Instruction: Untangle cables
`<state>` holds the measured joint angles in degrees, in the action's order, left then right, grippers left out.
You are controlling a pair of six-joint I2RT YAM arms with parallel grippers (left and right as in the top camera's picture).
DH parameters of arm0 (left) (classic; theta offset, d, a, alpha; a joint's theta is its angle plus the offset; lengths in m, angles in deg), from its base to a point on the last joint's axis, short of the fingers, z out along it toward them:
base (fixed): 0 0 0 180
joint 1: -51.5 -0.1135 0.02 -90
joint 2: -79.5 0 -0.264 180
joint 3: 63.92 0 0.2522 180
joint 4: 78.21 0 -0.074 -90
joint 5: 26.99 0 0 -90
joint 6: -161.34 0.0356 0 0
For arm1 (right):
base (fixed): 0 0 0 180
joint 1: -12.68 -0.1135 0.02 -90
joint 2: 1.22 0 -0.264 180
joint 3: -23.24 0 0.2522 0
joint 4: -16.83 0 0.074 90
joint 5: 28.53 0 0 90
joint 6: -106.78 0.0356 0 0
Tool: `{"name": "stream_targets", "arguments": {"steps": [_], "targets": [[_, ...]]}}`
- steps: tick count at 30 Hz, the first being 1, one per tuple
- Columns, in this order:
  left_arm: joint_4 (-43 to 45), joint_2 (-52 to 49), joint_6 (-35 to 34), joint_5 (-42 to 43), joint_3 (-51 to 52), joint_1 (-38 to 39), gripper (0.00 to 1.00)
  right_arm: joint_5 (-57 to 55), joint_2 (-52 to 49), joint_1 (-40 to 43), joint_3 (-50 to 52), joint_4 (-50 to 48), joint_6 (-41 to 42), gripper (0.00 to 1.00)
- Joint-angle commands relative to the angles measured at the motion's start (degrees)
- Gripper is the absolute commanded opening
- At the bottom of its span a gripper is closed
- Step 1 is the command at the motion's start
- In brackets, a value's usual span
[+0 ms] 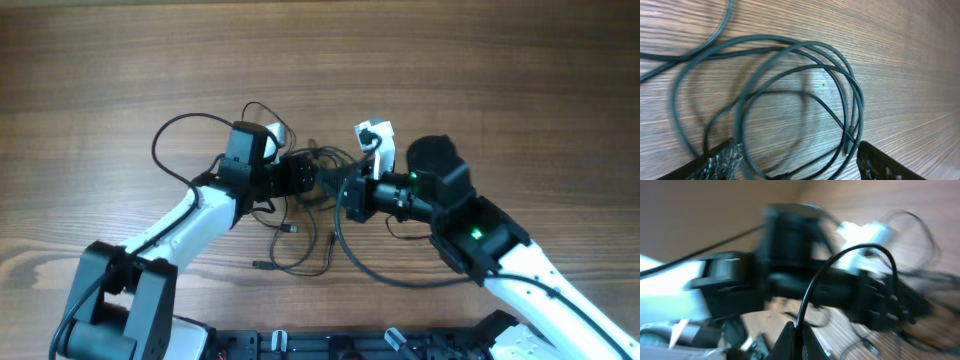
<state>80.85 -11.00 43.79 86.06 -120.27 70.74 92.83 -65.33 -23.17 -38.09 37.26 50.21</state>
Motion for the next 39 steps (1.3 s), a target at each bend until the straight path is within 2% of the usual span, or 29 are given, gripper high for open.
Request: {"name": "stream_targets", "arguments": {"steps": [1, 3, 4, 8, 9, 11, 14, 15, 16, 17, 18, 19, 22, 24, 27, 35, 37, 39], "targets": [[0.85, -1.14, -1.53, 0.72, -0.15, 0.50, 0.79, 9.62, 2.47, 0.09, -1.11, -2.82, -3.67, 0.04], [0.70, -1.14, -1.44, 0.70, -0.15, 0.50, 0.80, 10.08, 2.51, 0.09, -1.11, -5.62, -3.61, 0.04], [0.44, -1.14, -1.44, 0.63, -0.15, 0.50, 0.79, 6.45, 2.54, 0.22, -1.11, -6.47, -3.34, 0.05], [-4.22, -1.16, -1.40, -4.79, -0.15, 0.52, 0.79, -18.10, 3.06, 3.13, -1.11, -5.38, -2.29, 0.04], [-4.46, -1.16, -1.38, -5.16, -0.15, 0.52, 0.78, -24.15, 3.06, 4.22, -1.11, -3.10, 0.28, 0.04], [-4.94, -1.16, -1.38, -5.16, -0.15, 0.50, 0.76, -38.95, 3.06, 8.28, -1.11, 7.61, 7.78, 0.04], [-5.11, -1.16, -1.38, -5.16, -0.15, 0.50, 0.76, -50.60, 1.90, 15.69, -1.09, 25.14, 13.94, 0.06], [-5.11, -1.16, -1.40, -5.16, -0.15, 0.50, 0.76, -51.10, 1.38, 17.42, -1.07, 27.26, 13.92, 0.18], [-5.11, -1.16, -1.40, -5.14, -0.15, 0.50, 0.75, -50.42, 0.68, 19.56, -1.07, 28.61, 13.88, 0.42], [-5.11, -1.16, -1.42, -5.14, -0.15, 0.52, 0.76, -45.59, 0.24, 20.96, -1.07, 27.71, 11.52, 0.58], [-5.11, -1.16, -1.42, -5.11, -0.15, 0.52, 0.76, -39.04, 0.04, 21.16, -1.07, 25.16, 6.58, 0.60], [-5.07, -1.16, -1.44, -5.11, -0.15, 0.52, 0.76, -29.46, -0.61, 20.98, -1.07, 20.72, 0.15, 0.60], [-4.42, -1.16, -1.46, -5.09, -0.15, 0.52, 0.76, -13.44, -3.56, 20.00, -1.07, 14.29, -7.21, 0.60], [-2.32, -1.18, -1.42, -5.16, -0.15, 0.52, 0.76, -12.57, -7.28, 19.52, -1.07, 15.10, -7.74, 0.58], [1.92, -1.44, -1.40, -10.21, -0.15, 0.52, 0.73, -11.89, -12.07, 19.52, -1.07, 17.35, -7.78, 0.53], [9.18, -9.84, 0.37, -10.27, -0.15, 2.75, 0.66, -11.91, -12.52, 19.54, -1.07, 17.27, -7.76, 0.52], [9.16, -11.32, 0.37, -10.29, -0.15, 3.85, 0.50, -11.91, -12.55, 19.54, -1.07, 17.29, -7.74, 0.51], [9.20, -11.39, 0.33, -10.27, -0.15, 4.55, 0.14, -11.91, -12.55, 19.54, -1.07, 17.33, -7.76, 0.50]]}}
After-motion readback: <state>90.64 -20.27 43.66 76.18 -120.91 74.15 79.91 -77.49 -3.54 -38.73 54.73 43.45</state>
